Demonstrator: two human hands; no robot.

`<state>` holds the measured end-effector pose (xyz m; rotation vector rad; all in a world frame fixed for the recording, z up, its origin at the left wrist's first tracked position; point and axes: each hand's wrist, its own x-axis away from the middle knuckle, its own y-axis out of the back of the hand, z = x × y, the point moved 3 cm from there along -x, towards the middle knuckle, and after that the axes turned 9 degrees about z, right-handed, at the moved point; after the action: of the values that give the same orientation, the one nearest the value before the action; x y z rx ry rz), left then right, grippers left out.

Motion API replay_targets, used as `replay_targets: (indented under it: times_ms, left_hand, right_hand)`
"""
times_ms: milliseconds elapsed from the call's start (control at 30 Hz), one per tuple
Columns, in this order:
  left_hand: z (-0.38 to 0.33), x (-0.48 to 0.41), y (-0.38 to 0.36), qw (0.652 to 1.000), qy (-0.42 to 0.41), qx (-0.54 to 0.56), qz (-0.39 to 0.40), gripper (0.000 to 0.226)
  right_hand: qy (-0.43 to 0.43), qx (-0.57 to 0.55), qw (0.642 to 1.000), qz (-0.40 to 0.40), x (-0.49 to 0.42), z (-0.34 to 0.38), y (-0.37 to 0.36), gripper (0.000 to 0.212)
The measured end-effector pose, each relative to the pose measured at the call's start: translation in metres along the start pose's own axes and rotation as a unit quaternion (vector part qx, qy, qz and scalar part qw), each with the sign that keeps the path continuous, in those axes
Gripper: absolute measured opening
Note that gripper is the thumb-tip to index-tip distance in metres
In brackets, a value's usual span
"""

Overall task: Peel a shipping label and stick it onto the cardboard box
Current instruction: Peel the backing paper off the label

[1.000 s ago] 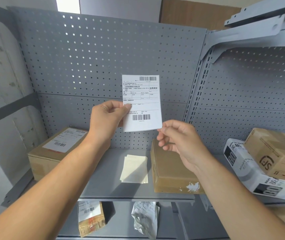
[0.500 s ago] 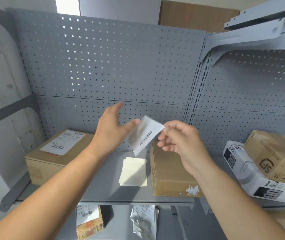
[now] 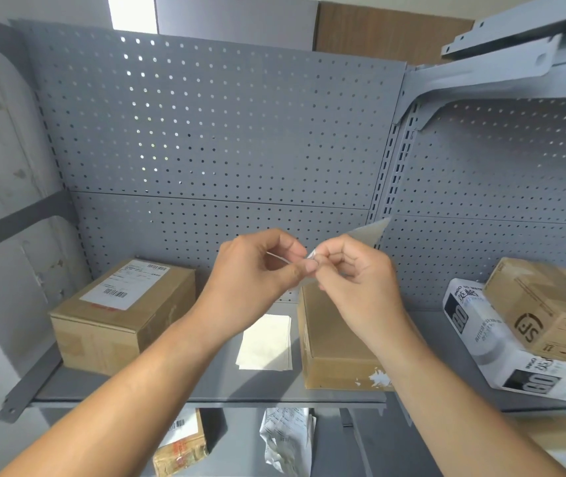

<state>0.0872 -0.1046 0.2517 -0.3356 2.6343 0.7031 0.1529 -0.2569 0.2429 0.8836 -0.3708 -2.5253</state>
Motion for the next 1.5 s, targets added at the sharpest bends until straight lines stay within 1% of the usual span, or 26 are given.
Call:
replay_targets:
  times_ms: [100, 200, 267, 333, 467, 600, 700, 900, 1200, 1500]
  left_hand:
    - [-0.002, 0.003, 0.000, 1.000, -0.011, 0.025, 0.002, 0.011]
    - [-0.002, 0.006, 0.000, 0.998, -0.017, 0.053, -0.001, 0.009]
    - [-0.002, 0.008, 0.000, 0.998, -0.023, 0.052, -0.008, 0.010]
    - [-0.003, 0.011, -0.001, 0.999, -0.031, 0.034, -0.017, 0.010]
    - [-0.006, 0.015, -0.001, 0.997, -0.055, -0.036, -0.046, 0.014]
    - [-0.004, 0.017, 0.002, 0.989, -0.086, -0.095, -0.077, 0.012]
    - [-0.004, 0.020, 0.005, 0.981, -0.099, -0.135, -0.097, 0.013]
    - [0.003, 0.022, 0.012, 0.977, -0.081, -0.157, -0.117, 0.013]
    - [0.015, 0.023, 0.022, 0.982, -0.056, -0.119, -0.136, 0.014]
    - [0.025, 0.019, 0.030, 0.980, -0.028, -0.108, -0.162, 0.014]
  right_hand:
    - [0.024, 0.022, 0.999, 0.006, 0.001, 0.003, -0.001, 0.007]
    - [0.033, 0.034, 0.999, 0.011, 0.004, 0.005, -0.001, 0.014]
    - [0.032, 0.028, 0.999, 0.016, 0.005, 0.006, -0.002, 0.014]
    - [0.030, 0.020, 0.999, 0.018, 0.006, 0.007, -0.003, 0.013]
    - [0.013, -0.001, 1.000, 0.015, 0.008, 0.009, -0.005, 0.010]
    - [-0.011, -0.018, 1.000, 0.006, 0.010, 0.009, -0.004, 0.008]
    - [-0.023, -0.038, 0.999, -0.002, 0.010, 0.007, 0.000, 0.014]
    - [-0.060, -0.077, 0.995, 0.006, 0.009, 0.004, 0.002, 0.013]
    - [-0.106, -0.130, 0.985, -0.036, 0.007, 0.001, 0.005, 0.018]
    - [-0.105, -0.149, 0.981, -0.059, 0.006, -0.001, 0.011, 0.024]
